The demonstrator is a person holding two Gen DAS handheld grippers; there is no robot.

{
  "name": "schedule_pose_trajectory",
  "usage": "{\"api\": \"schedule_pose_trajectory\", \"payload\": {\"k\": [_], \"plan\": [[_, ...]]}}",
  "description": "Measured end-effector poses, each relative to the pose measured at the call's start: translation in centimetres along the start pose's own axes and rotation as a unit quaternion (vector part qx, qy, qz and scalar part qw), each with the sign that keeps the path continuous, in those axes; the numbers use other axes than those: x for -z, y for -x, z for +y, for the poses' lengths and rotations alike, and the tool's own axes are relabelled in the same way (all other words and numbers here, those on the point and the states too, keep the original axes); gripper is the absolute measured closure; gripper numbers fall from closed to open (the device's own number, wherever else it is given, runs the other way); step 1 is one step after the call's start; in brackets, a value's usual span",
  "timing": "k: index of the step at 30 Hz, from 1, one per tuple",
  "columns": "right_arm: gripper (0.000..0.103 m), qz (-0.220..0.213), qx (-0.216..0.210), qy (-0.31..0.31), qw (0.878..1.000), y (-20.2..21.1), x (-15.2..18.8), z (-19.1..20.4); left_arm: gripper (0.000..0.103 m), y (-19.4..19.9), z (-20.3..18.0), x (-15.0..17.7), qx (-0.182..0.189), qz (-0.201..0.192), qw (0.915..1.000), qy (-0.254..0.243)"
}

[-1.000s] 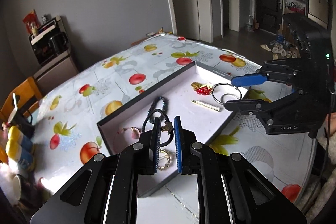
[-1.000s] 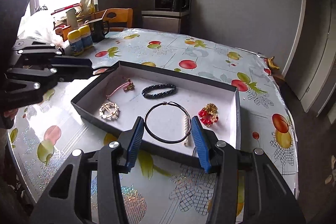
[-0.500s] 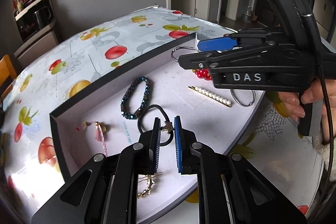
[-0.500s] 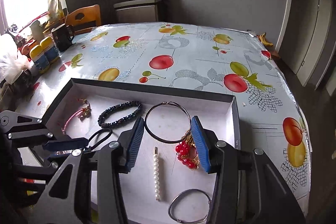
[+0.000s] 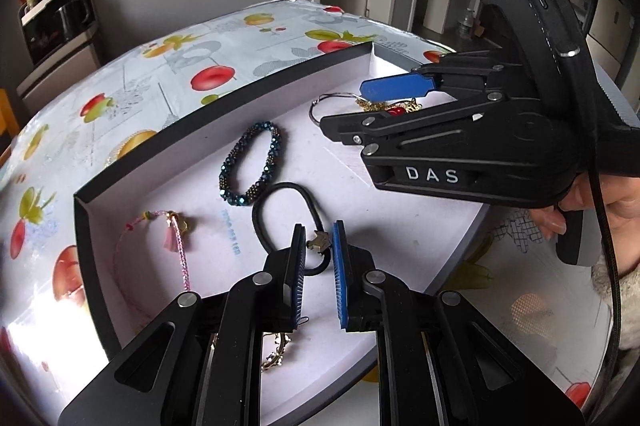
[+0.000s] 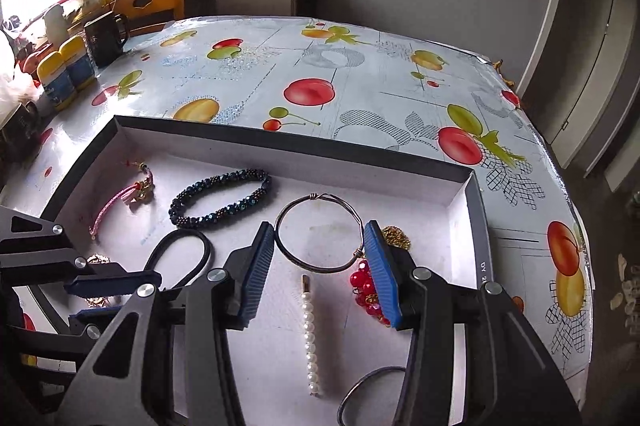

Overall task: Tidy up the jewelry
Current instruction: 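Carry both pieces into the black box and open both tools to release them, then withdraw both open tools from the box back over the table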

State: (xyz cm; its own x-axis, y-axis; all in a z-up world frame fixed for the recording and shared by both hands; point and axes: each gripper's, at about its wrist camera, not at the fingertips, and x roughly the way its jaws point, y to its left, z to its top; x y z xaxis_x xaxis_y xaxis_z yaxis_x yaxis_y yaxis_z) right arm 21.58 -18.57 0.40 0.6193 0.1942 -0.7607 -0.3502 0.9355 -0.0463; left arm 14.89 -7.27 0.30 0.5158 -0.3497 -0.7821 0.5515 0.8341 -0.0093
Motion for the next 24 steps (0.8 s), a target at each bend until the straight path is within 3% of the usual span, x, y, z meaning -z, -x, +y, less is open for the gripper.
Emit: {"api": "schedule_pose_trajectory", "payload": {"k": [2, 12, 16, 24], "plan": [[0.056, 0.005, -0.004, 0.003, 1.0, -0.3, 0.1, 0.3, 0.08, 0.1, 0.1, 0.1, -0.007, -0.003, 1.0, 0.0], [0.056, 0.003, -0.012, -0.002, 1.0, -0.2, 0.2, 0.3, 0.078, 0.4, 0.3, 0.1, -0.006, -0.008, 1.0, 0.001], [0.055, -0.002, -0.012, 0.0, 1.0, 0.1, 0.4, 0.3, 0.066, 0.7, 0.2, 0.2, -0.002, -0.016, 0.9999, 0.0], [0.036, -0.021, -0.016, -0.01, 1.0, 1.5, 0.1, -0.2, 0.048, 1.5, -0.2, 0.0, -0.007, -0.032, 0.9994, -0.007]]}}
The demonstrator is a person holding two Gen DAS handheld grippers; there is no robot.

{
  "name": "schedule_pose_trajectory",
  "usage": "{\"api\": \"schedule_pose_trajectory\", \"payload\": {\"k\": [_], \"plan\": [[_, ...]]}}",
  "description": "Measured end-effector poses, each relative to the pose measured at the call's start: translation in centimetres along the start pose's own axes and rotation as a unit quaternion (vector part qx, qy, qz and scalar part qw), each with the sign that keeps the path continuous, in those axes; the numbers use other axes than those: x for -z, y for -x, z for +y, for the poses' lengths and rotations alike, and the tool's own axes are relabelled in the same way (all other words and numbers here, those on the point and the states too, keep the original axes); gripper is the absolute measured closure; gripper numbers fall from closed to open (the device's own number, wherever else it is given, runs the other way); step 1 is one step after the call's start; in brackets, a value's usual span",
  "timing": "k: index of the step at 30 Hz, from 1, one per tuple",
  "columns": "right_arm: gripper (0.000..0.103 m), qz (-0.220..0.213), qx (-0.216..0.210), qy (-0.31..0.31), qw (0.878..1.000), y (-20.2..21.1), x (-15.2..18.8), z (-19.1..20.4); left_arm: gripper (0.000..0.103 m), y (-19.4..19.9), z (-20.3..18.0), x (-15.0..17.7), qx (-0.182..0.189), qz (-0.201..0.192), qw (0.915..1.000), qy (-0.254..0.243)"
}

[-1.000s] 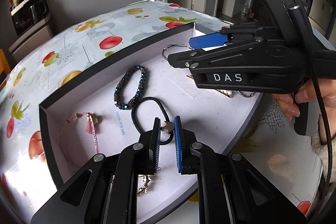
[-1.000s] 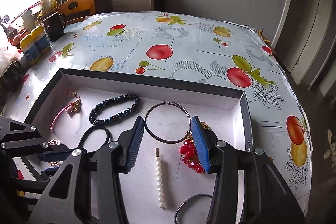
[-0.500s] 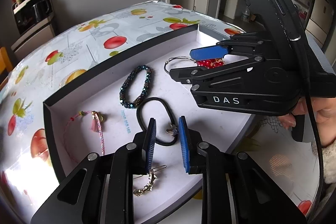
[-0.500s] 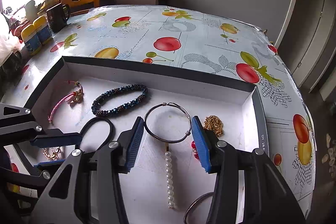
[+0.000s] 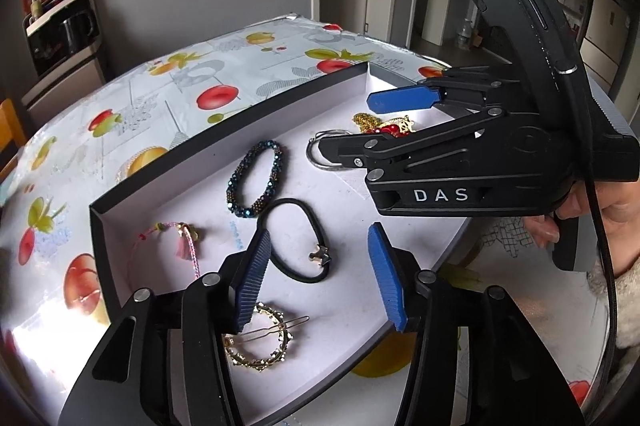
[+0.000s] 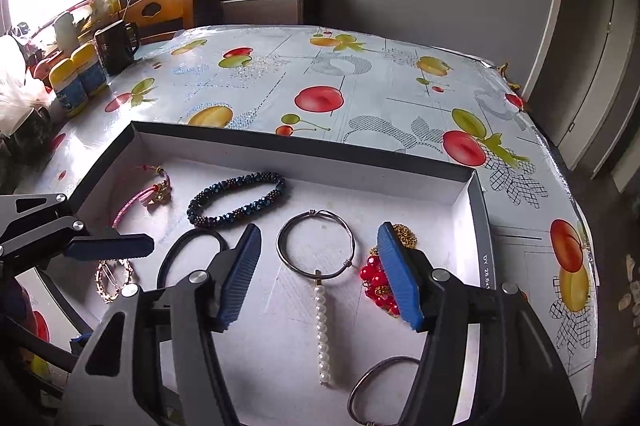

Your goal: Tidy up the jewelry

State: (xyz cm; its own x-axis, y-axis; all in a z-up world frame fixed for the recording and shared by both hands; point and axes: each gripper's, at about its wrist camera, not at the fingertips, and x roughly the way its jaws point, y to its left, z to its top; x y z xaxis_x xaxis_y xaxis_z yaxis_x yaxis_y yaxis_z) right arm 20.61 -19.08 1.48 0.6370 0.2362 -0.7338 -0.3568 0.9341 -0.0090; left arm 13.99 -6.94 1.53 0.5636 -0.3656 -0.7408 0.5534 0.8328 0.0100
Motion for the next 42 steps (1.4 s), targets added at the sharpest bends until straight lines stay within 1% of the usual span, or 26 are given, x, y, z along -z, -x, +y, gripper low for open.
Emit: {"api": "schedule_pose_trajectory", "payload": {"k": [1, 2, 5, 8, 9, 11, 14, 19, 24, 27, 29, 33, 38, 42], "plan": [[0.029, -0.004, 0.0, -0.004, 1.0, 0.4, -0.1, -0.2, 0.045, 0.3, 0.0, -0.1, -0.002, -0.004, 1.0, 0.001], [0.023, -0.009, 0.002, -0.006, 1.0, 0.8, -0.1, -0.2, 0.038, 0.9, -0.1, -0.3, -0.004, -0.011, 0.9999, 0.005], [0.011, -0.031, 0.006, -0.011, 0.999, 2.8, -0.1, -0.4, 0.025, 2.8, -0.4, -0.5, -0.01, -0.027, 0.9996, 0.007], [0.006, -0.048, 0.015, -0.017, 0.999, 5.0, 0.5, -0.7, 0.021, 4.8, -1.1, -0.1, -0.029, -0.033, 0.999, -0.006], [0.006, -0.054, 0.02, -0.018, 0.998, 5.8, 0.8, -0.7, 0.021, 5.4, -1.4, 0.1, -0.033, -0.033, 0.9989, -0.008], [0.006, -0.058, 0.027, -0.016, 0.998, 6.8, 1.6, -0.8, 0.015, 6.5, -1.7, 0.7, -0.04, -0.034, 0.9986, -0.007], [0.006, -0.066, 0.039, -0.02, 0.997, 8.4, 2.9, -0.7, 0.011, 7.9, -2.0, 1.8, -0.05, -0.045, 0.9976, 0.017], [0.006, -0.082, 0.049, -0.032, 0.995, 10.0, 5.1, -0.1, 0.009, 8.2, -2.3, 3.5, -0.078, -0.06, 0.9932, 0.061], [0.006, -0.09, 0.071, -0.035, 0.993, 10.1, 6.7, 0.4, 0.009, 8.0, -1.4, 5.1, -0.108, -0.075, 0.9855, 0.107], [0.006, -0.102, 0.098, -0.024, 0.99, 10.2, 7.3, 0.7, 0.009, 7.9, -0.7, 5.6, -0.133, -0.084, 0.9795, 0.125], [0.006, -0.108, 0.099, -0.029, 0.989, 10.2, 7.5, 0.6, 0.009, 8.0, -0.5, 5.7, -0.147, -0.093, 0.9761, 0.13], [0.006, -0.126, 0.091, -0.041, 0.987, 10.5, 8.0, 0.3, 0.008, 8.2, -0.5, 5.8, -0.158, -0.115, 0.972, 0.13], [0.006, -0.152, 0.103, -0.044, 0.982, 10.9, 8.4, 0.3, 0.008, 8.1, -1.0, 6.0, -0.183, -0.129, 0.9672, 0.121], [0.005, -0.155, 0.108, -0.043, 0.981, 10.8, 8.6, 0.2, 0.007, 8.3, -1.3, 5.9, -0.202, -0.141, 0.9618, 0.12]]}}
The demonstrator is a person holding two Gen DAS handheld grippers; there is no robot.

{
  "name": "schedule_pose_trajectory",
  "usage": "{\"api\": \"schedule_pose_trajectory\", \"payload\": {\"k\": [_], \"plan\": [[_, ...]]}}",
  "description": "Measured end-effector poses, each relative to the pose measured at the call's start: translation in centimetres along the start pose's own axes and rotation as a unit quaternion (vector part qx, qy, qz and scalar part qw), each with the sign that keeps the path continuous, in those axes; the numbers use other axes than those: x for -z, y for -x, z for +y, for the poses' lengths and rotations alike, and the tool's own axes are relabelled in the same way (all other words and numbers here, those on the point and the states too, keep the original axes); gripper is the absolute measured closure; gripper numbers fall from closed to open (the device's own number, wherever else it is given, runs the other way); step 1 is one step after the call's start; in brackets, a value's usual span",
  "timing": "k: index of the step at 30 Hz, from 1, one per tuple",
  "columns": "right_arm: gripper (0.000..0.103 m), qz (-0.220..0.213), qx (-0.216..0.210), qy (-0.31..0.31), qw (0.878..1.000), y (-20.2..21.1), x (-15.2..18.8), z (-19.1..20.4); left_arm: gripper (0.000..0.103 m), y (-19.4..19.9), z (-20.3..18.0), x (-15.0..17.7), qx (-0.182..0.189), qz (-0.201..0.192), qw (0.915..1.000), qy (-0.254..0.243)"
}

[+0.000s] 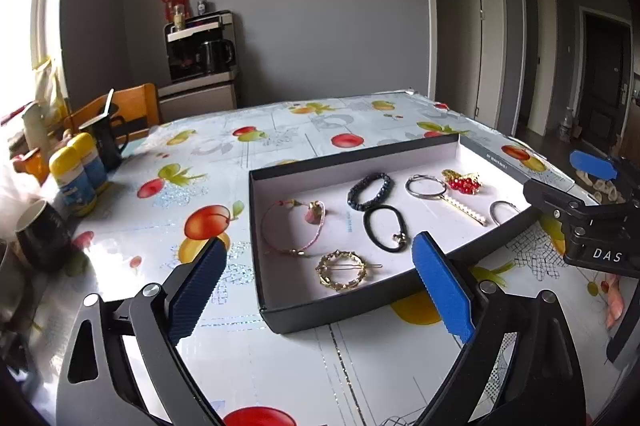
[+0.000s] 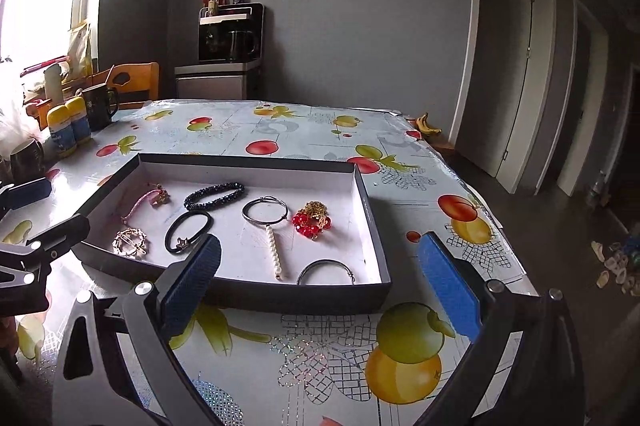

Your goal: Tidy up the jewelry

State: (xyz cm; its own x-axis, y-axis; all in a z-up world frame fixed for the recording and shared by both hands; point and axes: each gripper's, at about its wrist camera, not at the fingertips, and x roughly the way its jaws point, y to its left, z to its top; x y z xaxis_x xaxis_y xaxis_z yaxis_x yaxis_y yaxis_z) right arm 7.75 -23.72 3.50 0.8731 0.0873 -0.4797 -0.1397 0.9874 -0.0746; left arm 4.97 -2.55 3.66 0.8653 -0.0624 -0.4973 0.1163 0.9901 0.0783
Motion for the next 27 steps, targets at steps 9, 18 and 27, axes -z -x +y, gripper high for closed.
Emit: {"api": "schedule_pose_trajectory", "payload": {"k": [9, 18, 27], "plan": [[0.005, -0.025, 0.011, 0.008, 1.0, 0.63, -0.02, 0.35, 0.006, -0.13, 0.99, -0.18, -0.024, -0.008, 0.9995, 0.017], [0.005, -0.03, 0.008, 0.01, 0.999, 0.74, -0.05, 0.54, 0.005, 0.05, 0.77, -0.14, -0.021, -0.013, 0.9996, 0.011], [0.005, -0.025, 0.008, 0.014, 1.0, 0.51, -0.05, 0.78, 0.005, 0.07, 0.65, -0.17, -0.02, -0.012, 0.9997, 0.011]]}}
